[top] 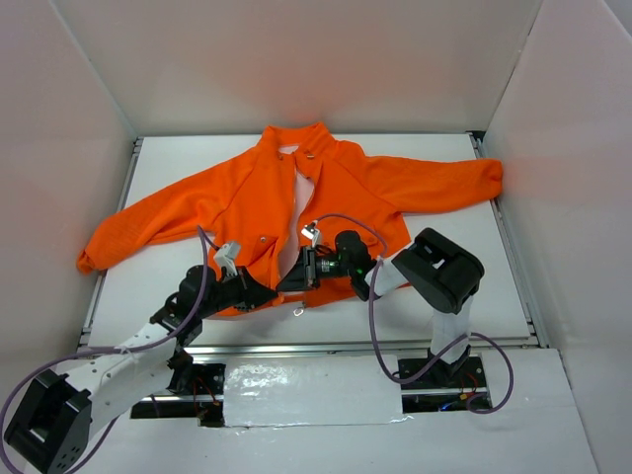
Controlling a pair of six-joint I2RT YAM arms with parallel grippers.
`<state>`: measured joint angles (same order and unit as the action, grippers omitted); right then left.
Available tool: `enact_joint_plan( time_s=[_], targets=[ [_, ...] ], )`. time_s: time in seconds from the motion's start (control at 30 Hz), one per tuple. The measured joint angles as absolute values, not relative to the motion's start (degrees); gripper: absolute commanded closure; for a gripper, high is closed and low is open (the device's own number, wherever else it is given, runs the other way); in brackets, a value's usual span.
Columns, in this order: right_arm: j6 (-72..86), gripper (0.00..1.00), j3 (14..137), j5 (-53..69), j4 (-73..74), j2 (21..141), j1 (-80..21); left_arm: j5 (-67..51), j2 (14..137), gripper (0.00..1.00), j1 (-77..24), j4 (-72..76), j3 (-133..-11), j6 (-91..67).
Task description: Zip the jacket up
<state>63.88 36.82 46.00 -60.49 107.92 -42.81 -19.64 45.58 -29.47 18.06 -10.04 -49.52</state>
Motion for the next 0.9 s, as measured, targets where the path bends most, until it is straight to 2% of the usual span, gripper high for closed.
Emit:
enact_joint_plan(
  time_s=[0.07, 0.13, 0.2, 0.23, 0.33, 0.4, 0.67, 0.9],
  targets=[
    [64.2, 1.0, 36.8, 45.9, -60.5, 108.1, -42.4, -19.8, 45.6, 1.0, -29.4, 18.2, -10.0, -49.5],
    [64.3, 1.0, 36.8, 45.9, -60.4, 108.1, -42.4, -19.8, 45.4, 0.98, -29.4, 18.1, -10.0, -49.4],
    [64.1, 1.0, 36.7, 45.7, -60.1, 108.0, -42.5, -19.7, 45.1, 0.82, -29.4, 17.5, -10.0, -49.0],
    [63.8, 1.0, 36.7, 45.6, -59.7, 107.9, -42.6, -19.6, 44.9, 0.63, -29.4, 17.1, -10.1, -48.5],
    [63.5, 1.0, 36.6, 44.8, -59.0, 106.9, -42.7, -19.5, 43.7, 0.46, -29.5, 15.8, -10.1, -48.0],
    [63.6, 1.0, 36.4, 44.2, -59.3, 106.5, -42.7, -19.7, 43.0, 0.45, -29.6, 15.7, -10.1, -48.2],
    [66.1, 1.0, 35.2, 43.8, -61.2, 106.4, -42.8, -21.0, 44.0, 0.64, -29.6, 18.0, -10.0, -48.4],
    [66.6, 1.0, 35.2, 43.8, -61.7, 106.4, -42.8, -21.5, 44.7, 0.6, -29.6, 18.9, -9.8, -48.4]
  ],
)
